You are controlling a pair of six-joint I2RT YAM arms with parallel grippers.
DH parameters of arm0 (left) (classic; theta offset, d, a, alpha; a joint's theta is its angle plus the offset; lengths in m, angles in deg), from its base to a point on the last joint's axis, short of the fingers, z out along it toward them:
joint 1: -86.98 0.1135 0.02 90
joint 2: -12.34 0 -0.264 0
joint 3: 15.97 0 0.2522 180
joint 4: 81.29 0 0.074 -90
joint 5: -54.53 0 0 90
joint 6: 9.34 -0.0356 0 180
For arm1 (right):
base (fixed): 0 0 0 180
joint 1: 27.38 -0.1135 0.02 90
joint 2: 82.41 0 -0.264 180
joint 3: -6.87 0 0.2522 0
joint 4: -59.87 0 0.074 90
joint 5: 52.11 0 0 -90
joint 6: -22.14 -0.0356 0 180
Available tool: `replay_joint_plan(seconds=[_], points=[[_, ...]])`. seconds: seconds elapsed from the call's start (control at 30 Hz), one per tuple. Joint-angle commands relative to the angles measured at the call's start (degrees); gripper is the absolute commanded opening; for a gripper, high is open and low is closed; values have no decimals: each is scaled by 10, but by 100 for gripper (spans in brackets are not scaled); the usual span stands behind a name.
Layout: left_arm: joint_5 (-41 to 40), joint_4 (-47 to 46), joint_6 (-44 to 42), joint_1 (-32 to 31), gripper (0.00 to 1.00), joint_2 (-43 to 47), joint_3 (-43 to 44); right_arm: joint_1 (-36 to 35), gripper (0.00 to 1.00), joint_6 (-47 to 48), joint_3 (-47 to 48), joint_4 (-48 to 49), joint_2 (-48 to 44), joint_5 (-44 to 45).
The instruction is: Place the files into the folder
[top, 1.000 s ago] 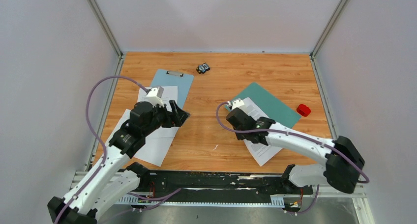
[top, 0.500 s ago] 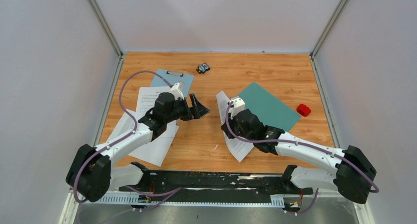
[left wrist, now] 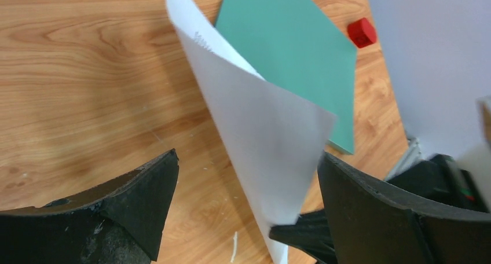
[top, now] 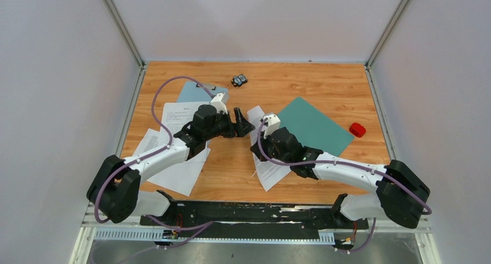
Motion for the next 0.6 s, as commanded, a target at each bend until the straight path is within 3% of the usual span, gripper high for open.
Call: replay_joint_plan(seconds=[0.0, 0.17, 0.4, 0.47, 0.57], points=[[-43, -2, -22, -7, 95, -31, 29, -2, 0, -15, 9, 61, 0, -4], [-52, -4, -30, -17, 87, -56, 45, -2, 1, -14, 8, 65, 9, 0], [-61, 27, -50, -21, 55, -69, 58, -2, 4, -14, 15, 57, 21, 4], [-70, 40, -56, -21, 56, -63, 59, -2, 4, -14, 17, 49, 25, 9], [-74, 49, -65, -22, 73, -52, 62, -2, 5, -14, 17, 51, 31, 11]])
